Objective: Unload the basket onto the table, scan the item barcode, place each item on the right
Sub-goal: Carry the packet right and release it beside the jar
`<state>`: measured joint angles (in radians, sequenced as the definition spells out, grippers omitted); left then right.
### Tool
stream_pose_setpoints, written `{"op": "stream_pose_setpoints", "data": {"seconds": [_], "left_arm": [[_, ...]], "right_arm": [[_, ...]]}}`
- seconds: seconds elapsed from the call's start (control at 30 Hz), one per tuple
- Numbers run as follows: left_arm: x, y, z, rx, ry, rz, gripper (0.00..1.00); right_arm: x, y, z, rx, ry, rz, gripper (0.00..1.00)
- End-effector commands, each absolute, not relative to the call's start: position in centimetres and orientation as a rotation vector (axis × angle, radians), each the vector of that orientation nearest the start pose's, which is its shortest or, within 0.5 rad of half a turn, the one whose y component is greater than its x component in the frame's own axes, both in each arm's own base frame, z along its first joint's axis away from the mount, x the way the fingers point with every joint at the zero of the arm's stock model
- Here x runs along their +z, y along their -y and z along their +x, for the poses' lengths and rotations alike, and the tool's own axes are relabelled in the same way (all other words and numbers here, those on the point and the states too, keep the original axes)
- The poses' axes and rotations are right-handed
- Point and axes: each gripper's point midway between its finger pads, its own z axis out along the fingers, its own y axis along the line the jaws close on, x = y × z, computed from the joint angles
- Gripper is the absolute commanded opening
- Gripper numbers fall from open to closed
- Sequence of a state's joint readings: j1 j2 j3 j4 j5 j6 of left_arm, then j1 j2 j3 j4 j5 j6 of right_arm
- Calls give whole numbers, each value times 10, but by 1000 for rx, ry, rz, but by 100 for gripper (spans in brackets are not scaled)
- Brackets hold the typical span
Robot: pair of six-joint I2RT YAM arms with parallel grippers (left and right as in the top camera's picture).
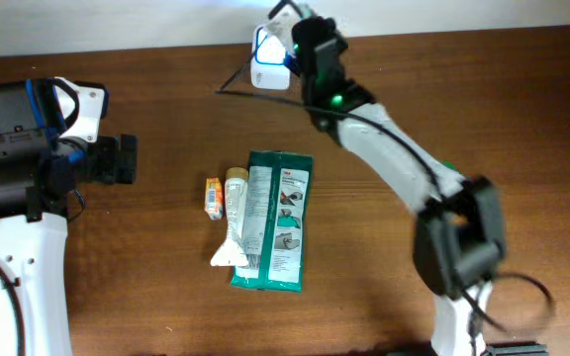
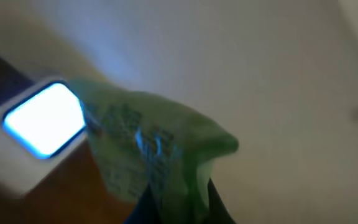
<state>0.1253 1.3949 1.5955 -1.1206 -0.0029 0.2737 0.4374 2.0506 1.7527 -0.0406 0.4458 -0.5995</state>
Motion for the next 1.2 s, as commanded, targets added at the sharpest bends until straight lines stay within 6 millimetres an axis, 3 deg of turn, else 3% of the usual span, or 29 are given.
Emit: {"op": "stream_pose_setpoints", "data": {"seconds": [0.0, 0.03, 0.07, 0.1, 0.13, 0.2, 0.4, 0.47, 0.53, 0.7, 0.8, 0.9, 0.97, 1.0, 1.07, 1.1, 1.17], "left_arm": [[294, -43, 347, 169, -2466, 203, 99], [294, -43, 347, 169, -2466, 203, 99], [294, -43, 347, 169, -2466, 203, 99], [294, -43, 347, 169, -2466, 203, 99], [294, -43, 347, 170, -2466, 203, 99], [294, -43, 347, 169, -2466, 203, 99], [294, -43, 347, 169, -2466, 203, 99], [294, -43, 347, 169, -2466, 203, 99], [294, -43, 347, 169, -2466, 203, 99], [294, -43, 347, 169, -2466, 203, 99], [294, -43, 347, 169, -2466, 203, 99], [294, -43, 347, 169, -2466, 203, 99], [294, -43, 347, 170, -2466, 203, 99], [293, -43, 347, 169, -2466, 203, 99], [294, -43, 347, 169, -2466, 203, 99], [294, -43, 347, 169, -2466, 203, 99], [294, -43, 347, 169, -2466, 203, 99]], "right_arm": [[320, -181, 517, -107, -1954, -324, 4], [318, -173, 498, -60, -2031, -255, 4], [313, -156, 461, -33, -2159, -170, 4], [299, -134, 414, -58, -2326, -130, 4], [279, -120, 383, -127, -2469, -170, 4], [259, -102, 365, -168, -2594, -145, 4], [205, -17, 363, -67, -2779, 194, 4], [174, 9, 363, -45, -2823, 313, 4], [152, 24, 371, -15, -2825, 376, 4], [131, 55, 390, -30, -2797, 477, 4], [109, 74, 384, -38, -2844, 585, 6], [101, 81, 369, -46, -2895, 685, 28], [99, 87, 354, -47, -2924, 788, 57], [99, 89, 352, -48, -2928, 798, 65], [102, 95, 347, -52, -2928, 855, 93], [105, 99, 344, -74, -2922, 898, 99], [114, 103, 345, -96, -2904, 915, 98]]}}
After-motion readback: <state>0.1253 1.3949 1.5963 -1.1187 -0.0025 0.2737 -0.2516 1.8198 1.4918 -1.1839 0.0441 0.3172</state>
